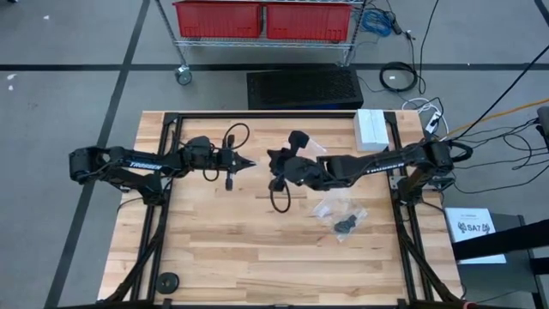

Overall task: Sort rubber bands
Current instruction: Put the yellow rubber band into the open transparent zip bag

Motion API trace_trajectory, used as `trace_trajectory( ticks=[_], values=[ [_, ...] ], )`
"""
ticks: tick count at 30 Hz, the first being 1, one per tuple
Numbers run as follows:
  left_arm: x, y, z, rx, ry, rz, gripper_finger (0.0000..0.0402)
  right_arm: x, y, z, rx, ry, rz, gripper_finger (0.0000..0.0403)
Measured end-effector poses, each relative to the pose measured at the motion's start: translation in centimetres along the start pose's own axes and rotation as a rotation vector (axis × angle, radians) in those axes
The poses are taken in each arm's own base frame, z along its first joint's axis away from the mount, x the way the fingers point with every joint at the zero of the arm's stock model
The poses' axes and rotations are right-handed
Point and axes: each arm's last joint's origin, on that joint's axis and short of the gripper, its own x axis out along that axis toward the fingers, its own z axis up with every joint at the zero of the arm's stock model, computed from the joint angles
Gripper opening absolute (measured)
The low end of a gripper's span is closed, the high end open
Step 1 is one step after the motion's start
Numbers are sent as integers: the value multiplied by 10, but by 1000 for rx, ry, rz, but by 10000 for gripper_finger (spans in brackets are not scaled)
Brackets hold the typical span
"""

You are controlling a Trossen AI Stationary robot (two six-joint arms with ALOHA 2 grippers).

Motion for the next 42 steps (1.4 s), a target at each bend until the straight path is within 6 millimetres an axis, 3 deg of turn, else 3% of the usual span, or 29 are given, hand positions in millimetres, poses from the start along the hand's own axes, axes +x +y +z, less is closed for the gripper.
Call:
trace_trajectory(
  ticks=[14, 42],
  values=[
    [0, 0, 0, -1, 1, 0, 2, 8, -11, 4, -10, -31, -59, 0],
    [0, 0, -1, -2, 8, -1, 2, 6, -11, 9, 30, -71, -54, 0]
  ],
)
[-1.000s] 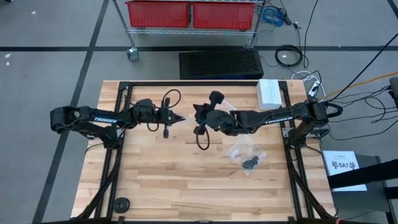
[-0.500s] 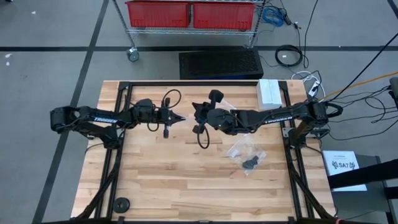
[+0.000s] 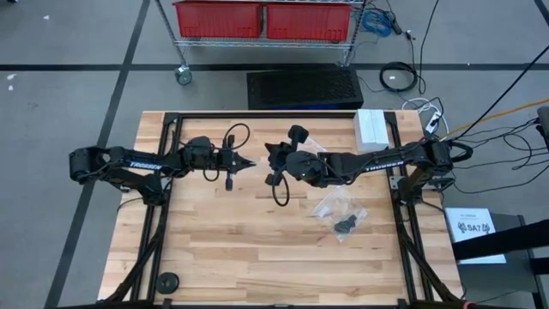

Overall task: Sort rubber bands
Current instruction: Put the yellow rubber band into the open transparent zip bag

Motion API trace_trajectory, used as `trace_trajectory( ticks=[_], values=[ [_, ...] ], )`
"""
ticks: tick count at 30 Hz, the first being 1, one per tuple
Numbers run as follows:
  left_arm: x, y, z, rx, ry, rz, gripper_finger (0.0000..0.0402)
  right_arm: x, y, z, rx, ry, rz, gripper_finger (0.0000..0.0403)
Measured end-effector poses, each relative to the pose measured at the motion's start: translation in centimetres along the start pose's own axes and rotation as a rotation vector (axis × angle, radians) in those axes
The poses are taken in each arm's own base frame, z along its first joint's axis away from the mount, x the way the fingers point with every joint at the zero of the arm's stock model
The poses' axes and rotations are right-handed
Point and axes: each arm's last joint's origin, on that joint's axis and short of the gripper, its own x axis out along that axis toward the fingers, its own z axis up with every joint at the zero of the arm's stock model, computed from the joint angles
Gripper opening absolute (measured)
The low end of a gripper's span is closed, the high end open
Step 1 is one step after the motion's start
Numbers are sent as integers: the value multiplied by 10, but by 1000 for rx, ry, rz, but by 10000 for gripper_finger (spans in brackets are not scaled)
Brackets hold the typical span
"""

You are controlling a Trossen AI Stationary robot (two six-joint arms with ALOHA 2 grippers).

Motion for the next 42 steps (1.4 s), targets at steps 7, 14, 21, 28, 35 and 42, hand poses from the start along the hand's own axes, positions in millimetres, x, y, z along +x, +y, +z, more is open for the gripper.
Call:
trace_trajectory(
  ticks=[7, 14, 21, 28, 35, 42],
  values=[
    [0, 0, 0, 0, 0, 0, 2, -4, 4, 1, 5, -5, 12, 0],
    [0, 0, 0, 0, 0, 0, 2, -8, 6, 5, 3, -14, 16, 0],
    [0, 0, 0, 0, 0, 0, 2, -8, 5, 9, 5, -20, 15, 0],
    [0, 0, 0, 0, 1, -1, 2, -5, 9, 4, 2, 1, 21, 0],
    [0, 0, 0, 0, 2, -1, 2, -4, 8, 4, 7, 3, 19, 0],
    [0, 0, 0, -1, 4, -1, 2, -4, 8, 3, 4, 10, 19, 0]
  ],
)
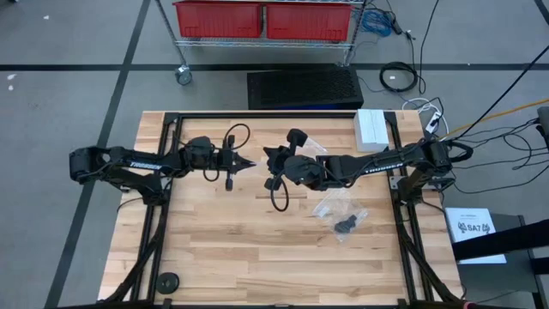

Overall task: Sort rubber bands
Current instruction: Put the yellow rubber band into the open transparent zip bag

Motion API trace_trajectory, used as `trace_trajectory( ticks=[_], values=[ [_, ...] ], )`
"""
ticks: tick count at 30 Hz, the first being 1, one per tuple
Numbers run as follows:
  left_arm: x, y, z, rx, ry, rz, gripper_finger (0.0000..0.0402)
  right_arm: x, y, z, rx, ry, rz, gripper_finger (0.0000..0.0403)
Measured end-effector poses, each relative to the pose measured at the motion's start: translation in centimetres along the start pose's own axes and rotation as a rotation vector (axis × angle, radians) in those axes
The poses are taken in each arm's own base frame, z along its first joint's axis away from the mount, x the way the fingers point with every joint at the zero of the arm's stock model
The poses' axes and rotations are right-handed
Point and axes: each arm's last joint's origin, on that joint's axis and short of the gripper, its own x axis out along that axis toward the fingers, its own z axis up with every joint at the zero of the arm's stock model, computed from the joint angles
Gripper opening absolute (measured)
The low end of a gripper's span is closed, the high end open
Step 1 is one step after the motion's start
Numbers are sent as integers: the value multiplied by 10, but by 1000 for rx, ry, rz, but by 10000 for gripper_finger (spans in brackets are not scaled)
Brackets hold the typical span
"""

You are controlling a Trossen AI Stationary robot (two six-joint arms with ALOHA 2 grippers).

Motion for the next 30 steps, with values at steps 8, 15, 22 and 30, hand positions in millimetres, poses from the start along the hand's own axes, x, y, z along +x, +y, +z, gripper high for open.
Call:
trace_trajectory(
  ticks=[8, 15, 22, 30],
  values=[
    [0, 0, 0, 0, 1, 0, 2, 1, -1, -2, -12, 19, 0, 0],
    [0, 0, 0, 0, 2, -1, 2, 4, -1, -7, 8, 46, 1, 0],
    [0, 0, 0, -1, 3, -1, 2, 11, 10, -17, 58, 97, 68, 0],
    [0, 0, 0, -1, 4, -1, 2, 27, 33, -48, 89, 272, 140, 0]
  ],
)
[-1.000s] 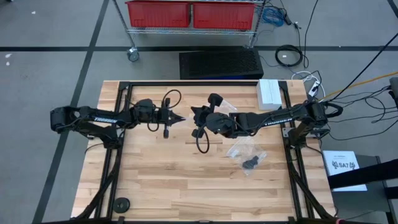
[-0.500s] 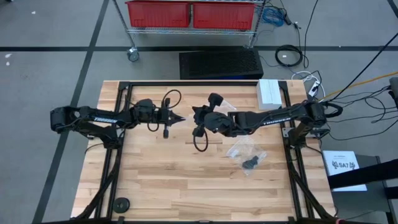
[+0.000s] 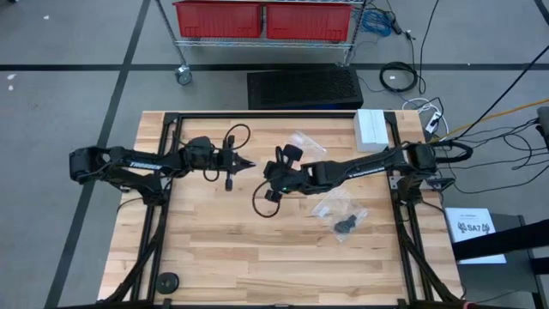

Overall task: Sort rubber bands
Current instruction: Put the yellow rubber band into the open transparent zip bag

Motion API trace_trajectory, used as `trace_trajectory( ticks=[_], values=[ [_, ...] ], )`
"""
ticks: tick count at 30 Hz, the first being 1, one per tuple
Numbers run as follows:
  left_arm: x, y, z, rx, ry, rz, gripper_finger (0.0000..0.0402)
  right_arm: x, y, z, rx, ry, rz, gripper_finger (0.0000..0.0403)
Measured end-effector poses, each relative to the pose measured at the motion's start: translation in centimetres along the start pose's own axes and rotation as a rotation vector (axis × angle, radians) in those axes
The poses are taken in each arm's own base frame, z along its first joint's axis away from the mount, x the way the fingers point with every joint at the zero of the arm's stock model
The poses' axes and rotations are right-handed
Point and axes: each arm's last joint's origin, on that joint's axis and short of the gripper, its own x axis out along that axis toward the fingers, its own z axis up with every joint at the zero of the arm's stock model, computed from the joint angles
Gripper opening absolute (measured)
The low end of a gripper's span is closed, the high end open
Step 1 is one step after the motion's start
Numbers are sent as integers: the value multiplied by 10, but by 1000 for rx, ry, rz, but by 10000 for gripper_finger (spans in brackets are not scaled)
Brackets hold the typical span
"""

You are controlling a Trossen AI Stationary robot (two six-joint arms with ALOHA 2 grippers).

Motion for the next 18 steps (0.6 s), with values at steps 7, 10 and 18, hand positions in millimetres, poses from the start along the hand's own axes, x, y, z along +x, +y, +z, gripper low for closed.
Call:
trace_trajectory(
  ticks=[7, 10, 18],
  values=[
    [0, 0, 0, -1, 3, -2, 2, 10, 2, -9, 43, 71, 57, 0],
    [0, 0, -1, -1, 4, -2, 2, 12, -1, -10, 69, 93, 67, 0],
    [0, 0, -1, -2, 6, -3, 2, 21, -15, -12, 116, 136, 77, 7]
  ],
)
